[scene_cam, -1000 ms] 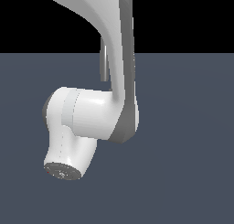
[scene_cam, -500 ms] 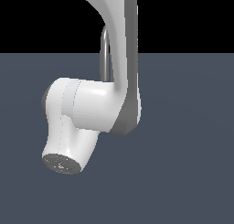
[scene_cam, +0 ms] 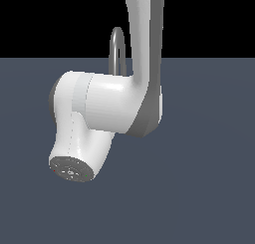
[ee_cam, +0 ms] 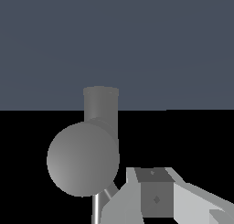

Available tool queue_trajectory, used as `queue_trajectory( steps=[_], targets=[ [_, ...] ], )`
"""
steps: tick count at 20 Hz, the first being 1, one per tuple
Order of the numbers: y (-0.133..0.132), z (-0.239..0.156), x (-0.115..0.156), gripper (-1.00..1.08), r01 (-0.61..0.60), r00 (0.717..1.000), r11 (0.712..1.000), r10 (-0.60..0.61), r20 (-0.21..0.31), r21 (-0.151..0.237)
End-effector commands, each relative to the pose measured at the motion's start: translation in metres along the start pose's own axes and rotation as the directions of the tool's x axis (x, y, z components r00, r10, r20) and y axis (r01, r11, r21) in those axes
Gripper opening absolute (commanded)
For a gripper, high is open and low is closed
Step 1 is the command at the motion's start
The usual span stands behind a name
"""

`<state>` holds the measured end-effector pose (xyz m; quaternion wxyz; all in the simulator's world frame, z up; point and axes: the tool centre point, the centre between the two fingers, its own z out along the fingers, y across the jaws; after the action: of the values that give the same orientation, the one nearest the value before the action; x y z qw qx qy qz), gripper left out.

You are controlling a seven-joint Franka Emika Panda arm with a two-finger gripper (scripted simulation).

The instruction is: Turn on the faucet by rotating a designated handle.

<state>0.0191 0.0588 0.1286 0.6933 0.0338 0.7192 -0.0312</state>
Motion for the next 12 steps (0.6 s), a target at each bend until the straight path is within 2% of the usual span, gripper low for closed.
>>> queue_trajectory(
  steps=[1,12],
  targets=[
    [-0.007,0.0,-0.006,-1.0,-0.001,1.0,1.0,0.001,0.006,0.003],
    [-0.042,0.0,-0.038,-1.0,-0.003,0.999,1.0,0.003,0.036,0.002]
  ],
)
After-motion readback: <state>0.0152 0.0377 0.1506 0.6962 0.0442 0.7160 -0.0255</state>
